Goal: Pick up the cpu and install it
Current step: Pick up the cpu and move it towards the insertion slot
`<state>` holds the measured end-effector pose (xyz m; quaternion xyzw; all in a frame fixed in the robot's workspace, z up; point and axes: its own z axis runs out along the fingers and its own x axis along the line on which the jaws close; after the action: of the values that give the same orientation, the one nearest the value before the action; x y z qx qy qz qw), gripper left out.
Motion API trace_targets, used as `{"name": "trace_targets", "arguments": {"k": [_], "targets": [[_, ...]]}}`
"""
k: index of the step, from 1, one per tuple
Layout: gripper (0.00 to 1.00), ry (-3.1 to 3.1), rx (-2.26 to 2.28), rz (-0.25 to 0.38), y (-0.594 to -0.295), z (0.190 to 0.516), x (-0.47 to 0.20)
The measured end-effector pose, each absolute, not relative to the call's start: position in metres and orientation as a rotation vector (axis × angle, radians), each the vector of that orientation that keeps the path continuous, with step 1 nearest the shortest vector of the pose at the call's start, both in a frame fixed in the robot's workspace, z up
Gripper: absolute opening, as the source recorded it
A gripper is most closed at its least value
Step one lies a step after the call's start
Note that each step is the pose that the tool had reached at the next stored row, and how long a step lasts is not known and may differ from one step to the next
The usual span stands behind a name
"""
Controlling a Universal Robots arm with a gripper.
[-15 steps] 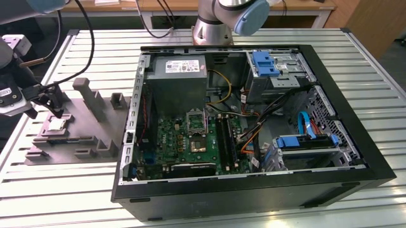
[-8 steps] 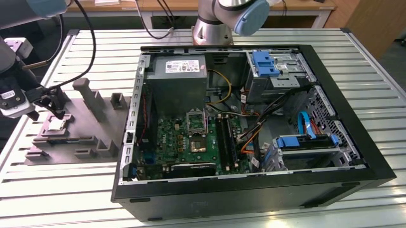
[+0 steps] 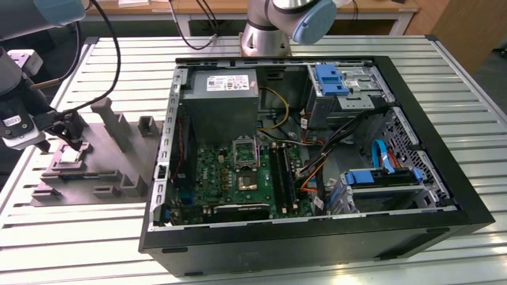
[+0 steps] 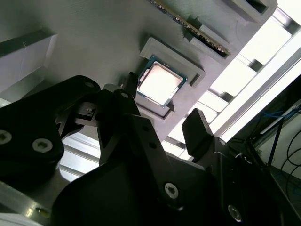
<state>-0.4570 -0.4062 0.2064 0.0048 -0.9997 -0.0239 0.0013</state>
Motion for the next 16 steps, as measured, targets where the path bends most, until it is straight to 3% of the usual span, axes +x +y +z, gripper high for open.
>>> {"name": "trace_targets", "arguments": {"k": [16], "targets": [[0.65,-3.138,0.011,-0.075,-0.406,0.192,-0.457]]}}
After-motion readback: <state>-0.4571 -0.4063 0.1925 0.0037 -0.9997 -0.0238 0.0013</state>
